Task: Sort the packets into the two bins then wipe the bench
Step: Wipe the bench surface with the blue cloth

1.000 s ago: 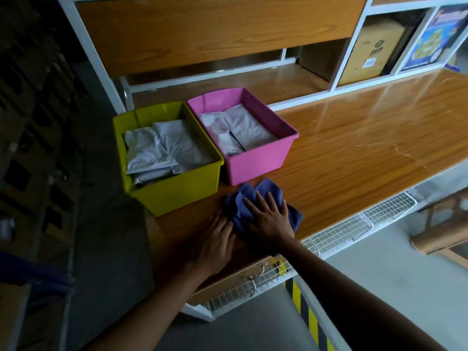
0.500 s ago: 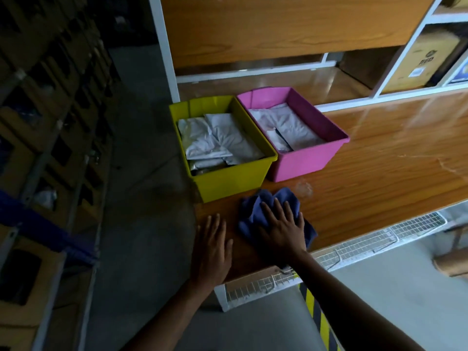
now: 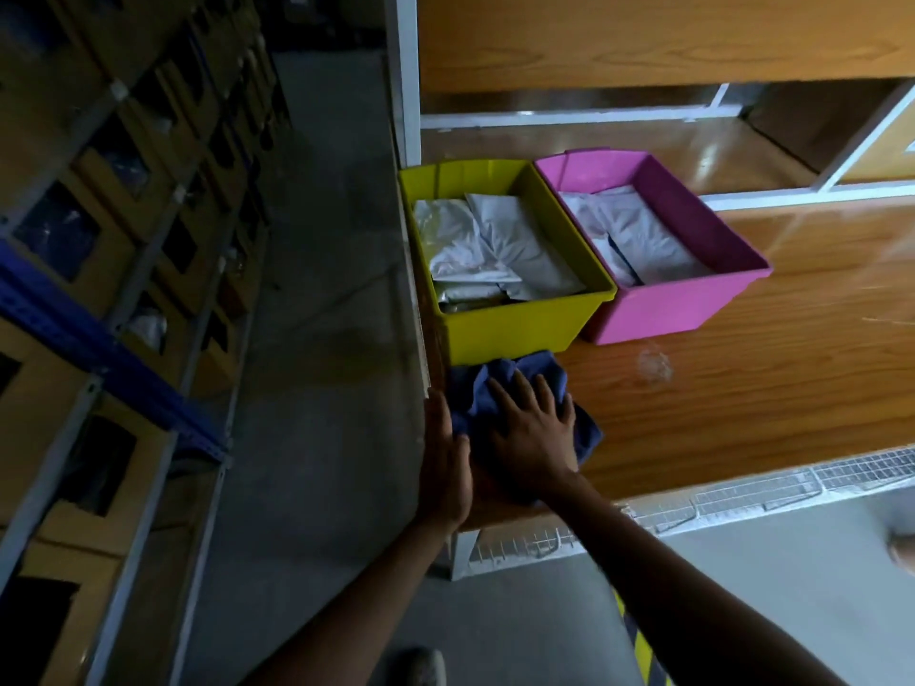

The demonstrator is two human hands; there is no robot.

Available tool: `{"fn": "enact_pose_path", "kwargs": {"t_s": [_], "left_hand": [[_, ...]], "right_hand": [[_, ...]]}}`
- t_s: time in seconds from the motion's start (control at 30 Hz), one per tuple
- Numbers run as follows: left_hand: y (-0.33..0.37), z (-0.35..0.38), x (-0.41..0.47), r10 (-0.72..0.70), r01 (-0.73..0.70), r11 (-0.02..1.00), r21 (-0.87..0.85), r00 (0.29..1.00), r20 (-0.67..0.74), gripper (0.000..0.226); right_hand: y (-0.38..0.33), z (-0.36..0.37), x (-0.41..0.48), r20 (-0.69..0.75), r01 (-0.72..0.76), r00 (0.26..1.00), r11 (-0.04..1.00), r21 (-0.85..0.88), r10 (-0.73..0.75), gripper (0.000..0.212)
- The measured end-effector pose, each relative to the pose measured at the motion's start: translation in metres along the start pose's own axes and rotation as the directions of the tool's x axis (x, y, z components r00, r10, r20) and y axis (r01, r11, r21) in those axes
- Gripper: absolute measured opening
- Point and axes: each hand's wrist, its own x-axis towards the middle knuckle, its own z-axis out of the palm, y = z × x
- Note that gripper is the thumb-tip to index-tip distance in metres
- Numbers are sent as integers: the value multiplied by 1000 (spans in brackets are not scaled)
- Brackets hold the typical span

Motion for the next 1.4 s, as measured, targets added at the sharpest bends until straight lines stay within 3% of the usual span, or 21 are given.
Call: {"fn": "enact_pose_path", "kwargs": {"t_s": [0.07,0.17,0.23,0.3,0.37,0.4,0.5,0.6,0.7,0.83,0.93,1.1,1.27,1.4], "left_hand": [[2,-1,0,-79,74,980,-183,997,-20,65],[-2,1,4,-247,212,812,-544,969,9,69],[-12,0,10,-326,294,684,-668,942,81,82],[-18,0,11,-354,355,640,-682,923,149,79],[0,0,5,-381,331,705,-627,923,59,56],[11,0,1,-336,271,797,-539,942,-23,54],[21,3,-6,-89,87,991,-99,996,-10,63],[16,5,-6,68,-87,982,166,991,114,68],[20,8,-3,172,-218,906,362,973,157,65],[24,28,5,200,-297,860,414,944,262,67],[29,54,8,204,-327,778,536,939,276,68],[51,118,25,265,-465,755,462,861,434,63],[75,191,43,298,-495,751,438,845,444,58],[88,245,48,304,-512,742,433,833,463,59]], "right_hand": [[-28,3,3,23,-74,997,996,44,73,70],[-37,4,3,64,14,998,1000,14,-15,69],[-32,5,-15,30,109,994,994,8,-109,66],[-28,8,-40,-16,180,984,984,19,-179,64],[-22,8,-55,-5,238,971,971,5,-238,66],[-16,7,-57,9,269,963,963,1,-269,67],[10,2,-43,45,345,938,939,5,-345,68],[28,-4,-20,49,247,968,969,5,-247,74],[30,-8,-7,23,124,992,992,11,-124,80],[62,-5,-17,-9,77,997,997,21,-77,74],[113,-14,-11,-28,-45,999,999,13,45,77],[172,-25,-6,-32,-127,991,992,7,127,76],[223,-32,-8,-38,-158,987,987,32,159,80],[281,-37,-11,-43,-216,975,975,47,218,70]]}}
